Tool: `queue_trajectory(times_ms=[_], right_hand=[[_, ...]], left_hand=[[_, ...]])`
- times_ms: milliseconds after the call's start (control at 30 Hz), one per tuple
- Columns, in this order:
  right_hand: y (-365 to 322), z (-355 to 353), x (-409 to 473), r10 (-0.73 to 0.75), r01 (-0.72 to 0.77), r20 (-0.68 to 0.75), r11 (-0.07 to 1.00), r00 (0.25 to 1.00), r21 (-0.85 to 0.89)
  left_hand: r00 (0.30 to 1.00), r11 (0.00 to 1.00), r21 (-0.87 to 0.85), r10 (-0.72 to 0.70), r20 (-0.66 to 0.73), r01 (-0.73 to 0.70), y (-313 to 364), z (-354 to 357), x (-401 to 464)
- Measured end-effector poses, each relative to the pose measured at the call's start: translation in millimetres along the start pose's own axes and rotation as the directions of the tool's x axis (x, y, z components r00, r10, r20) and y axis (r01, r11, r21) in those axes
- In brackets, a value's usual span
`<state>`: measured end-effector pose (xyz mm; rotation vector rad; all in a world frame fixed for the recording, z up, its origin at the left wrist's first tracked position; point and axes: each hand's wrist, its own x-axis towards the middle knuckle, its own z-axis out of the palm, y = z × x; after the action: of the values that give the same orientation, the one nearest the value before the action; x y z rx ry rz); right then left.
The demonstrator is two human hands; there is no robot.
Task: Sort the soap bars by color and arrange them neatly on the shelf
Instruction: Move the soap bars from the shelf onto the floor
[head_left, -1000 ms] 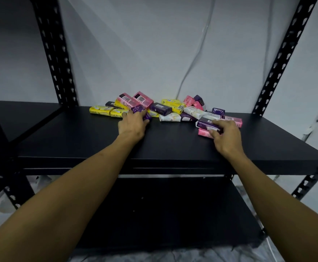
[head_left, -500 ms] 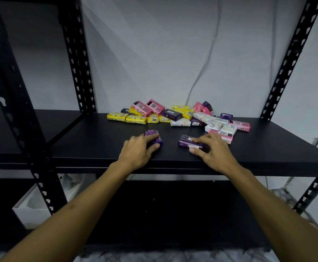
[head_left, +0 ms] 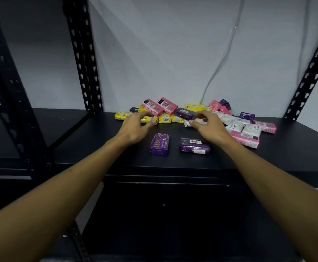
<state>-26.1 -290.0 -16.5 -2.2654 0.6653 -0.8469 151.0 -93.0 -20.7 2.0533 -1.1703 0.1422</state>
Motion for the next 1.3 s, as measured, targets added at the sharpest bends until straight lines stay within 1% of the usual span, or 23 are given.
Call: queue_trajectory(times_ms=[67,133,200,233,300,400,567,700,767,833,900,967,1000,1033,1067,1167,1233,1300], right_hand=[[7.7,4.9,23.2,0.000,0.000,0.015,0.999,1.000,-0.043],[18.1,11.1,42.1,0.000,0.001,0.028,0.999,1.000,-0.037],[31.9,19.2,53.3,0.001,-0.002,-0.006,0.999,1.000,-0.042],[43.2,24.1,58.4,-0.019,0.017,-0.035,0.998,0.999,-0.064],[63.5,34.5,68.8,-0.070,0.063,-0.090,0.995,0.993,-0.082],[50.6,33.1,67.1,-0.073,0.074,-0.157,0.997,0.985,-0.003],[44.8,24.7,51.9,-0.047,0.059,-0.187,0.997,0.981,0.059],[36.8,12.6,30.3,0.017,0.015,-0.183,0.985,0.983,0.173],[28.4,5.4,10.4,0.053,0.000,-0.185,0.961,0.981,0.276],[21.2,-3.6,-14.7,0.081,-0.004,-0.179,0.918,0.981,0.397],[15.9,-14.7,-41.6,0.075,0.024,-0.170,0.854,0.983,0.520],[13.6,-23.8,-64.6,0.050,0.052,-0.142,0.769,0.989,0.637],[13.6,-26.7,-73.2,0.032,0.057,-0.120,0.738,0.992,0.672],[13.9,-29.2,-79.5,0.015,0.049,-0.087,0.726,0.996,0.686],[13.7,-30.7,-83.8,-0.007,0.037,-0.047,0.736,0.999,0.676],[12.2,-33.8,-87.5,-0.030,-0.024,0.089,0.832,0.996,0.554],[8.2,-33.4,-85.7,-0.027,-0.042,0.149,0.897,0.988,0.441],[3.1,-32.5,-81.7,-0.035,-0.037,0.210,0.943,0.977,0.330]], left_hand=[[0.999,0.997,0.068,-0.038,-0.023,0.040,-12.8,7.2,32.2],[0.995,0.988,0.124,-0.090,-0.050,0.096,-20.4,16.2,57.2],[0.992,0.981,0.165,-0.089,-0.092,0.103,-29.0,27.6,73.6],[0.993,0.976,0.201,-0.064,-0.104,0.084,-32.4,33.9,79.1],[0.998,0.961,0.276,-0.012,-0.058,0.028,-43.3,45.5,90.0],[0.999,0.942,0.335,0.020,0.032,-0.030,-53.5,48.3,101.5],[0.994,0.916,0.390,0.108,-0.022,-0.091,-48.6,39.5,98.0],[0.992,0.927,0.361,0.123,-0.026,-0.105,-37.4,32.8,84.7],[0.994,0.924,0.372,0.106,-0.034,-0.086,-30.6,29.5,74.5],[0.991,0.936,0.348,0.096,-0.094,-0.058,-22.2,23.3,60.0],[0.979,0.969,0.241,0.099,-0.179,-0.054,-9.5,15.9,39.6],[0.972,0.995,0.071,0.085,-0.218,-0.071,7.1,11.0,13.9],[0.976,0.997,0.025,0.082,-0.200,-0.079,14.8,10.4,1.2],[0.982,0.996,0.014,0.090,-0.164,-0.089,22.7,9.4,-10.9],[0.988,0.995,0.021,0.098,-0.123,-0.096,29.6,9.0,-21.1],[0.998,0.994,0.094,0.061,0.022,-0.063,48.6,7.8,-38.6],[0.994,0.982,0.187,-0.004,0.106,-0.016,58.8,7.5,-41.4],[0.983,0.973,0.227,-0.075,0.170,0.035,66.9,7.3,-40.3]])
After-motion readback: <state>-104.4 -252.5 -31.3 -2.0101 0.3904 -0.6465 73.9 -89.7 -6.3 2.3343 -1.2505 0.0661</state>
